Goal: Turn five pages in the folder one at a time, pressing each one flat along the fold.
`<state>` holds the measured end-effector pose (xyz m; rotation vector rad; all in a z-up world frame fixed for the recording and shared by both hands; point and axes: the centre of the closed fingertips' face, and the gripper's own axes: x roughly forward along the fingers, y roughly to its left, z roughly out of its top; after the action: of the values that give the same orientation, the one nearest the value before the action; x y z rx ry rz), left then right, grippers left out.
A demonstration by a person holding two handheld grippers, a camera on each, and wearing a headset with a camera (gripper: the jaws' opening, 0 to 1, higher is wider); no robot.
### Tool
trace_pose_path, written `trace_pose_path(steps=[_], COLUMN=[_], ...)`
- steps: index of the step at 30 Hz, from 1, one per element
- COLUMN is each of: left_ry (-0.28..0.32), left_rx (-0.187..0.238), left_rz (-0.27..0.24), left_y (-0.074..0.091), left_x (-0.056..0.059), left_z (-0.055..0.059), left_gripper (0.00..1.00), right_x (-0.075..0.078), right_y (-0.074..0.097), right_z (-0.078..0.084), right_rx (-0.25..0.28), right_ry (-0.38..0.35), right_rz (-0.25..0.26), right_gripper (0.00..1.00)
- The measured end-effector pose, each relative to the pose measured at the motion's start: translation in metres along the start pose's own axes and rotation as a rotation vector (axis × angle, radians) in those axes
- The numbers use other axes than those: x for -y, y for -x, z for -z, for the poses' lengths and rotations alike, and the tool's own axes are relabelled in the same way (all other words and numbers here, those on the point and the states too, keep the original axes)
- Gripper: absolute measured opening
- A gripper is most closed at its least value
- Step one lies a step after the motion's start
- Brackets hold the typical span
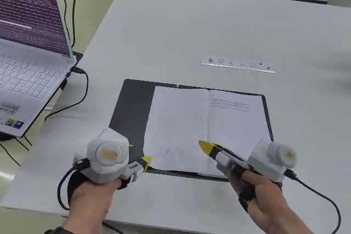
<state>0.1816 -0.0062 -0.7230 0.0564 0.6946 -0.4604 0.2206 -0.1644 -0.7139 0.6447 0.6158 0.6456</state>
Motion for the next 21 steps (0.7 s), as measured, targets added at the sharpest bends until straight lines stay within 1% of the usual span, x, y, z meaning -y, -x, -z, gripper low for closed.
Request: trace_pose_path(steps=[2,5,8,10,11,13,16,21], left_ry=[0.011,0.027,0.035,0.042,0.046,0.05,0.054,0.057], left_rx=[-0.013,-0.015,-0.025,-0.039,-0.045,-0.054,-0.075,-0.096], left_rz=[0.009,0.026,0.031,0.035,0.038,0.039,0.042,0.048], left_y=[-0.006,-0.013,-0.022,-0.027,-0.031,-0.035,-0.042,-0.052], left_x=[0.001,0.004,0.004,0.004,0.004,0.004,0.004,0.003], left_z=[0.003,0.004,0.006,0.009,0.01,0.012,0.017,0.025], left_gripper=[0.21,0.16,0.13,0.11,0.1,0.06,0.06,0.03], right_x=[0.003,0.006,0.008,0.009,0.009,0.01,0.012,0.017], right_y=[0.002,0.002,0.001,0.001,0.001,0.0,0.0,0.0], right_z=[-0.002,-0.002,0.0,0.001,0.003,0.005,0.01,0.014], right_rx=[0.004,0.007,0.003,-0.001,-0.005,-0.01,-0.022,-0.025], right_ry=[0.002,-0.002,-0.006,-0.01,-0.013,-0.017,-0.016,-0.036], right_rz=[0.012,0.016,0.018,0.021,0.023,0.021,0.021,0.034], right_gripper=[0.25,0.25,0.24,0.24,0.23,0.23,0.22,0.2])
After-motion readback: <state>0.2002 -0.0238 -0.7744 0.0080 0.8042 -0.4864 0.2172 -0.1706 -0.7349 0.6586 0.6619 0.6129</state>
